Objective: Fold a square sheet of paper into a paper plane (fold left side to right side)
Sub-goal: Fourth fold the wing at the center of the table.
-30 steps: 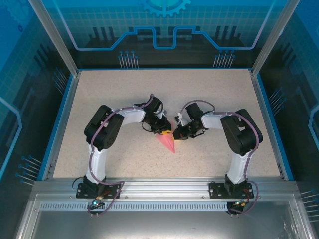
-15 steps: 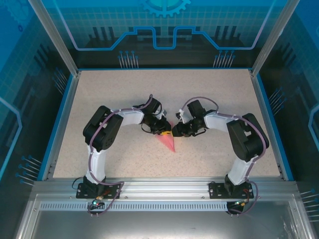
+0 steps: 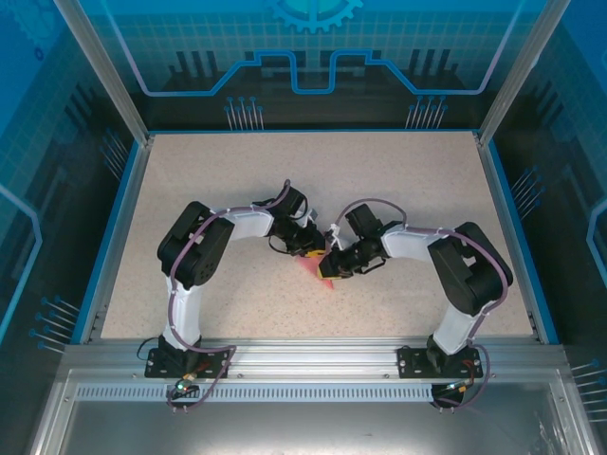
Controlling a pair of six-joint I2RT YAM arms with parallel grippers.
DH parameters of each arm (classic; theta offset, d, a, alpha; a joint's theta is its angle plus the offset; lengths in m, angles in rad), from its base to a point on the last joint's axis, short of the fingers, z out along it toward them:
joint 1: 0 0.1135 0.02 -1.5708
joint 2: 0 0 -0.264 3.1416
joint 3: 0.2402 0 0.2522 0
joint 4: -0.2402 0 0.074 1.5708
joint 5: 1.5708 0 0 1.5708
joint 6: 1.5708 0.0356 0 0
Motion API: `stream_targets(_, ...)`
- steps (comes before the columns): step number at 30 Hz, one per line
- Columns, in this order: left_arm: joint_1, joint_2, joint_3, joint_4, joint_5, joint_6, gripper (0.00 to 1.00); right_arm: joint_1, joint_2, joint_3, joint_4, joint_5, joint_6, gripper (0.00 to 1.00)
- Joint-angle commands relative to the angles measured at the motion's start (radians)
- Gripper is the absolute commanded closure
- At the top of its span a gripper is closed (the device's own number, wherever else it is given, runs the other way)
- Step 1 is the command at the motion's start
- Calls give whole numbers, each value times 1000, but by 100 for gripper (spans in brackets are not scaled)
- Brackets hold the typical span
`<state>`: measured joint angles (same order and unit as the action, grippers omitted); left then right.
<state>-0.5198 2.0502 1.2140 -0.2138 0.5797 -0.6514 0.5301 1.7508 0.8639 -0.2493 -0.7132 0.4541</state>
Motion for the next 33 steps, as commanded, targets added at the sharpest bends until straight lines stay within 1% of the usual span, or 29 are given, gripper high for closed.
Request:
stream_targets(1,-2,31,-50,-91,-57,13,82,9,31,10,-17,14,11,82)
stream_targets(17,0,34,-48,-93,-62,16,82,23,63,10,-138,112,-51,82)
stream_targets(25,0,38,-47,-97,-67,19,82,31,72,10,-171,112,-61,82)
stream_targets(33,6,40,-44,-99,-69,19,82,46,61,-7,-293,181,-102,82)
